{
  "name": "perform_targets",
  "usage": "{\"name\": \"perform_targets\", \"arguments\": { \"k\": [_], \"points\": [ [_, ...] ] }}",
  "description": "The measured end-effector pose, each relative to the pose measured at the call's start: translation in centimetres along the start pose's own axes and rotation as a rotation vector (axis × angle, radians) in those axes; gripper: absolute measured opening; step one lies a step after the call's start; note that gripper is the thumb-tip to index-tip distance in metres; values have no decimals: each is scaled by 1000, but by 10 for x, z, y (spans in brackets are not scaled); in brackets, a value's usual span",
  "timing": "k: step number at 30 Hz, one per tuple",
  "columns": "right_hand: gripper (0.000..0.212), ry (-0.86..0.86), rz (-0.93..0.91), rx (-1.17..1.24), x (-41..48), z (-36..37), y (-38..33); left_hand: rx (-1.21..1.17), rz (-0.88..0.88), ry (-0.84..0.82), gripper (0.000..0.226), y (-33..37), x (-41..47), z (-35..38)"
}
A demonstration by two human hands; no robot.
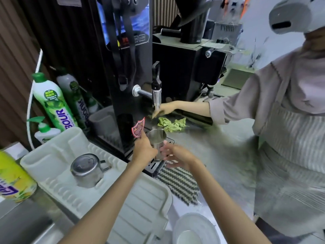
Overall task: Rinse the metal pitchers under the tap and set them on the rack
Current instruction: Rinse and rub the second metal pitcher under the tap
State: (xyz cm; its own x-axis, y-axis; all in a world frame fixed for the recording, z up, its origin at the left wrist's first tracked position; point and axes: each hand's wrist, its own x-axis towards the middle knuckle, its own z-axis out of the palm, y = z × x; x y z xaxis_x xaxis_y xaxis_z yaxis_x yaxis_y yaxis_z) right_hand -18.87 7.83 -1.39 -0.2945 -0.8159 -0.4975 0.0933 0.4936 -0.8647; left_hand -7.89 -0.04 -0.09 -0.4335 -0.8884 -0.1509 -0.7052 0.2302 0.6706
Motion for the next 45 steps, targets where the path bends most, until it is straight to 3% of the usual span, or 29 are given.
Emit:
{"name": "perform_targets", "arguments": {
  "k": [4,8,11,14,17,19,24,27,31,34,37,43,45],
  "points": [
    [30,77,-3,33,0,7,3,-303,-117,-181,62,3,-18,2],
    [29,189,-23,-20,4,15,4,-413,-118,-144,48,-1,-26,11],
    [17,231,-47,9,6,22,4,-529,-150,-127,55,-13,-22,11],
    [24,289,-65,68,5,21,3,-774,-187,-181,58,-22,-24,3],
    [11,255,-80,117,-4,12,-2,-754,-105,-172,77,-29,-27,-6],
    [16,178,-103,117,-17,8,-10,-707,-35,-150,89,-29,-36,-16],
    [13,-24,-220,12,-59,19,-48,-681,73,-24,90,-39,-67,-45],
    [11,-112,-289,-113,-70,48,-68,-732,58,183,75,-56,-89,-63],
    [10,-289,-310,-212,-76,112,-80,-775,-15,422,77,-99,-125,-88],
    [14,-410,-282,-231,-74,175,-68,-829,-107,561,71,-138,-161,-104],
    [17,-483,-262,-246,-77,241,-42,-849,-230,674,83,-186,-199,-116],
    [20,-630,-217,-205,-95,347,17,-852,-370,786,98,-269,-266,-141],
    [17,-650,-212,-188,-104,372,32,-814,-414,837,91,-285,-287,-146]
  ]
}}
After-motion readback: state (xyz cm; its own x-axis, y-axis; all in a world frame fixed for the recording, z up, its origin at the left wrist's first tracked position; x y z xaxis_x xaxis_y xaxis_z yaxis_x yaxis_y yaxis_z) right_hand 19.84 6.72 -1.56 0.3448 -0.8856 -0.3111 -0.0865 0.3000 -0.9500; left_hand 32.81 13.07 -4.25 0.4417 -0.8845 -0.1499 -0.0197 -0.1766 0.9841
